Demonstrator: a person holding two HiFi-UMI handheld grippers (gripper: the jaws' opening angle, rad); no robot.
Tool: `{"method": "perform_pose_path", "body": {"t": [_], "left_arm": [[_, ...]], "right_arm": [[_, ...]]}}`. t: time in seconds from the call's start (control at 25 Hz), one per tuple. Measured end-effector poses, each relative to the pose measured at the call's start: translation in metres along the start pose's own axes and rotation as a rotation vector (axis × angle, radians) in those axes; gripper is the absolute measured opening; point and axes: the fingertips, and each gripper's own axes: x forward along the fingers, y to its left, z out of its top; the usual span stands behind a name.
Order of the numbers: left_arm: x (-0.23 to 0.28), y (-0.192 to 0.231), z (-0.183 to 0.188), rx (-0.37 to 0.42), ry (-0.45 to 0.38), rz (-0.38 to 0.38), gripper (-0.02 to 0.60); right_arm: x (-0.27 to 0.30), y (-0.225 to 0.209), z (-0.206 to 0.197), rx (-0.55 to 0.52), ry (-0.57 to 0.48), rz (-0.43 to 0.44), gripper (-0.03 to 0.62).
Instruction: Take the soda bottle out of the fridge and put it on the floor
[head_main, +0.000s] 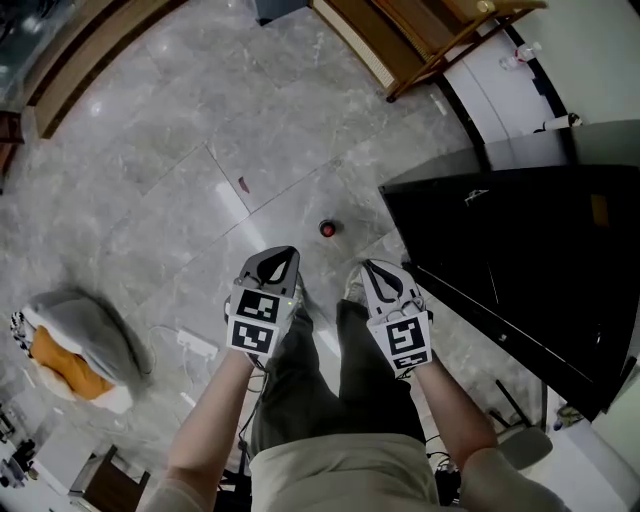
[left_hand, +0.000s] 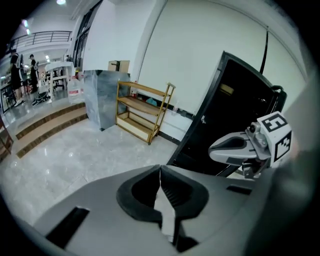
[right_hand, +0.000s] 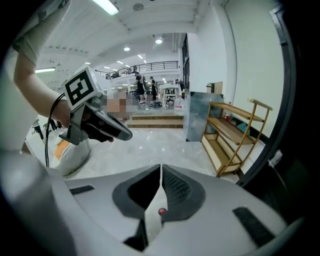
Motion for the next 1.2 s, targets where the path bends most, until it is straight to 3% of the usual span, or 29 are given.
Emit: {"method": "perform_pose_path", "body": {"t": [0.2,0.44,0.84,1.2], "left_arm": [[-0.054,-0.012,0.049,0.063,-0.083,0.022,0.006],[-0.117,-0.029,0.103,0.165,-0.175,0.041,0.006],[-0.229,-0.052,0.18,0.299,-0.367,0.135,0.006],[-0.329,-0.063,0.245,0.354,-0.531,0.182,0.006]], "right_arm": [[-0.055,-0.017,0.062,-0.028,-0.133,-0.053,-0.003],[-0.113,-0.014,0.146,-0.185,-0.243,-0.103,-0.003],[-0.21,-0.038,0.285,-0.018,-0.457,-0.128,-0.003],[-0.287,-0.017,0.36,0.014,-0.568,-0.136,-0.003]]}}
